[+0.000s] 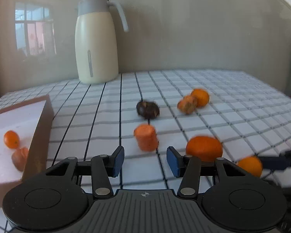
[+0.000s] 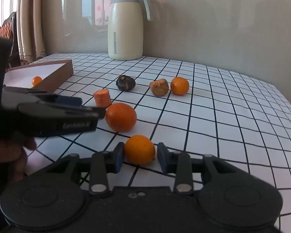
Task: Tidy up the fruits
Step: 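Grasp the carrot piece with the left gripper while the right gripper grasps an orange, then carry the carrot piece and the orange over the cardboard box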
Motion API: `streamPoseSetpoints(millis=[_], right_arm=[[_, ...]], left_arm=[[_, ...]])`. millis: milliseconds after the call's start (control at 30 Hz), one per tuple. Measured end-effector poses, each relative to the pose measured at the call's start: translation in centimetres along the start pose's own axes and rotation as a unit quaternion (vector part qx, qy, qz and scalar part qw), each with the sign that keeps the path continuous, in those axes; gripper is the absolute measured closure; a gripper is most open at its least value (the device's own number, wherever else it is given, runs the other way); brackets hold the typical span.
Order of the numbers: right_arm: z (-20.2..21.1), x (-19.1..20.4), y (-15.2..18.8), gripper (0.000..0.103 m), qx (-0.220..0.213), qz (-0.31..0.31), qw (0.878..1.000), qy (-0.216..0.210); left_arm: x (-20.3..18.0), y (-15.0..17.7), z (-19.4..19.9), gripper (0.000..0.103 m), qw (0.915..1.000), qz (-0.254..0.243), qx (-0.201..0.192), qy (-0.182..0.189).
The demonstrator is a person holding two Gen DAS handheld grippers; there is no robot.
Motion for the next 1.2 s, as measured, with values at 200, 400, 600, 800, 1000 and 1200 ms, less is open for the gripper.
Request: streamPoseSetpoints(millis=[200, 400, 600, 800, 1000, 1200], right_arm=[[0.0, -0.3, -0.1, 0.079, -0.004, -0.001, 1.000, 0.003], [-0.1, -1.2, -0.1, 0.079, -0.007, -0.010, 1.000, 0.014], [-0.8, -3.0, -0.6, 0.079, -0.012, -0.033, 0.999, 0.030], [-0.7, -3.3, -0.6, 0.079, -0.016, -0.047, 0.998, 0.030], [0.3, -3.4, -0.9, 0.079, -0.028, -0.058, 0.997, 0.033], [1.4, -2.7, -1.3, 0.079, -0.039, -0.056, 0.997, 0.035]], left_arm=[[-0.4, -0.5, -0.7, 0.053, 0.9997, -0.003, 0.023, 0.001], [-0.4, -1.5, -2.4, 0.054, 0.9994, 0.002, 0.034, -0.007], [-1.3, -1.7, -2.5, 0.075, 0.9996, -0.004, 0.029, -0.004], [-1.3, -1.6, -2.0, 0.076, 0.9996, -0.005, 0.025, -0.011], [-1.3, -1.7, -0.8, 0.076, 0.9997, -0.011, 0.018, -0.014], [-0.9, -1.8, 1.0, 0.076, 0.9997, -0.014, 0.009, -0.016]])
Point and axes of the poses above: each gripper's, at about its wrist camera, not at the fingertips, and z roughly against the way its jaws point, x to its left, y to its underside, the point moved 2 cm from there along -z, roughly the way its jaws point, and after that the axes turned 4 degrees about -y, right-handed, at the moved point
